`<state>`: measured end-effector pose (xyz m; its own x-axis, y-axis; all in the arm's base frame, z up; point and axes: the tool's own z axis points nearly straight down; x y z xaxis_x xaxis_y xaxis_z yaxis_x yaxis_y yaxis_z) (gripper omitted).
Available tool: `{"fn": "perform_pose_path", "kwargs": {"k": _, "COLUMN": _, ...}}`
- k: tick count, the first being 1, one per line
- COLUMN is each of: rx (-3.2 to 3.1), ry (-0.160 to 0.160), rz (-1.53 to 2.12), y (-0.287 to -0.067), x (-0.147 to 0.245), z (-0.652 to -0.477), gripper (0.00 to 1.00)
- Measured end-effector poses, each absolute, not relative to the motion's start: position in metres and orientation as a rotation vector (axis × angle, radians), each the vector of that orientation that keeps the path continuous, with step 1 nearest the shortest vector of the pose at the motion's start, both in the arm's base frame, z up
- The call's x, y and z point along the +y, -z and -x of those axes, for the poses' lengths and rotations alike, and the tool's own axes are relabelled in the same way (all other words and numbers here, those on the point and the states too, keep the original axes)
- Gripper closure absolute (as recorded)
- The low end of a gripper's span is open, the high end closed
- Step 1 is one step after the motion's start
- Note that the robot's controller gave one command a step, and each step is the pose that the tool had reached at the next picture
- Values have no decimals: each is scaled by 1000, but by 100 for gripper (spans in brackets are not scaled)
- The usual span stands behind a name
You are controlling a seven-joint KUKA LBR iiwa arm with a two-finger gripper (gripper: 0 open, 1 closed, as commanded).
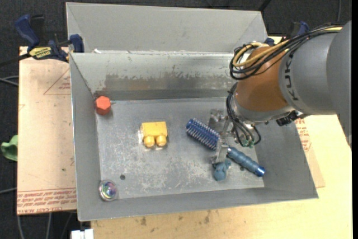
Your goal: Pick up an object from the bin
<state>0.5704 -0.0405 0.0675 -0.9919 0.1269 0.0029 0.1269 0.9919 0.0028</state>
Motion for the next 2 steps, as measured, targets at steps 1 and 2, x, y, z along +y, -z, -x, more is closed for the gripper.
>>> {"fn": "perform_pose_path", "kwargs": {"k": 1, "rx": -3134, "ry": 5, "rz": 203, "y": -69, "x": -41, "z": -571, "gripper": 100}}
{"fn": "perform_pose_path", "kwargs": {"k": 2, "rx": -3141, "ry": 1, "rz": 275, "y": -263, "x": -40, "z": -593, "gripper": 100}}
